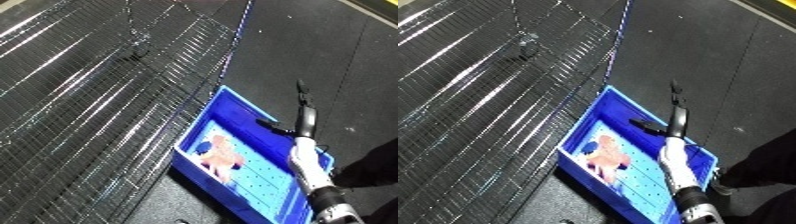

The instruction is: Pick up the object and place it into the box

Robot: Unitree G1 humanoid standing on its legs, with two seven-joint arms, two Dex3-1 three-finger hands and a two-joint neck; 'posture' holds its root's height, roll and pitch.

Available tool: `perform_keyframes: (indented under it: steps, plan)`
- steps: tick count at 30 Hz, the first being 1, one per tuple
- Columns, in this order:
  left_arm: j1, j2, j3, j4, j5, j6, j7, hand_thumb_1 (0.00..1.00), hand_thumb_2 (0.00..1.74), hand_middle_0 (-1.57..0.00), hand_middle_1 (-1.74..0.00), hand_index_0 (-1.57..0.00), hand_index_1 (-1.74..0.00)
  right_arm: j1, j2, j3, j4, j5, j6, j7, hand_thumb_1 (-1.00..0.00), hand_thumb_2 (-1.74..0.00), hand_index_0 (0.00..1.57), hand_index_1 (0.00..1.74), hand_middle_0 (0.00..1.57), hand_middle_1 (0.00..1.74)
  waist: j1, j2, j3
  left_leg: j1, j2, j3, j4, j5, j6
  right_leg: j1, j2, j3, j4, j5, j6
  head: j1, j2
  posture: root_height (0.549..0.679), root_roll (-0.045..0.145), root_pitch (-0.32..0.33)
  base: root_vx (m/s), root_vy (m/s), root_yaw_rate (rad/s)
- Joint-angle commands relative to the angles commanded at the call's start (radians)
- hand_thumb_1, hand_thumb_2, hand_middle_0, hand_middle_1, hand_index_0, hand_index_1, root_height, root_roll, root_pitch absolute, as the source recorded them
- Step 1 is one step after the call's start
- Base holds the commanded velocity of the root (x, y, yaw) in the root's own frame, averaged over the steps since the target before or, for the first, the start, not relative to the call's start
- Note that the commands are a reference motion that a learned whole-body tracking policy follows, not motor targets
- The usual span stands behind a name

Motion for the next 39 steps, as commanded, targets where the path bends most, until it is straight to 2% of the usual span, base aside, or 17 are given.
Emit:
perform_keyframes:
  steps: [7,19,28,34,39]
  plan:
    - [0.015,-0.015,0.021,-0.007,-0.001,0.002,0.005,1.00,1.74,-1.57,-1.74,-1.57,-1.74,-0.010,-0.005,0.059,-0.049,0.005,0.013,0.046,0.00,0.00,0.00,0.00,0.00,0.00,0.021,-0.001,0.003,0.007,-0.005,0.002,-0.010,0.003,0.0001,0.005,0.0021,-0.004,0.000,-0.008,0.0003,-0.076,-0.010,0.641,0.071,-0.212,0.009,0.000,0.006]
    - [0.037,-0.031,0.063,-0.052,0.000,0.017,0.002,1.00,1.74,-1.57,-1.74,-1.57,-1.74,-0.060,0.006,0.227,-0.241,0.041,0.026,0.193,0.00,0.00,0.00,0.00,0.00,0.00,0.094,-0.014,0.014,0.005,-0.009,-0.007,-0.022,0.016,-0.0025,0.006,-0.0001,-0.017,0.014,-0.023,0.0044,-0.381,0.003,0.639,0.062,-0.211,0.005,-0.008,0.076]
    - [0.034,-0.036,0.089,-0.068,-0.002,0.027,0.012,1.00,1.74,-1.57,-1.74,-1.57,-1.74,-0.102,0.017,0.374,-0.305,0.017,0.067,0.268,0.00,0.00,0.00,0.00,0.00,0.00,0.164,-0.039,0.018,-0.011,-0.009,-0.034,-0.042,0.039,-0.0035,0.008,0.0013,-0.041,0.023,-0.037,0.0061,-0.646,0.022,0.638,0.051,-0.206,0.010,-0.008,0.153]
    - [0.015,-0.035,0.099,-0.079,0.005,0.019,0.034,1.00,1.74,-1.57,-1.74,-1.57,-1.74,-0.138,0.031,0.463,-0.309,-0.002,0.081,0.286,0.00,0.00,0.00,0.00,0.00,0.00,0.205,-0.053,0.023,-0.021,-0.013,-0.053,-0.055,0.051,-0.0040,0.013,0.0004,-0.059,0.023,-0.039,0.0072,-0.800,0.020,0.638,0.045,-0.203,-0.002,-0.005,0.111]
    - [-0.013,-0.032,0.103,-0.089,0.013,0.010,0.056,1.00,1.74,-1.57,-1.74,-1.57,-1.74,-0.162,0.040,0.532,-0.308,-0.015,0.087,0.298,0.00,0.00,0.00,0.00,0.00,0.00,0.234,-0.065,0.027,-0.026,-0.015,-0.068,-0.060,0.055,-0.0021,0.015,0.0002,-0.071,0.031,-0.043,0.0066,-0.913,0.022,0.638,0.041,-0.203,-0.001,0.003,0.081]
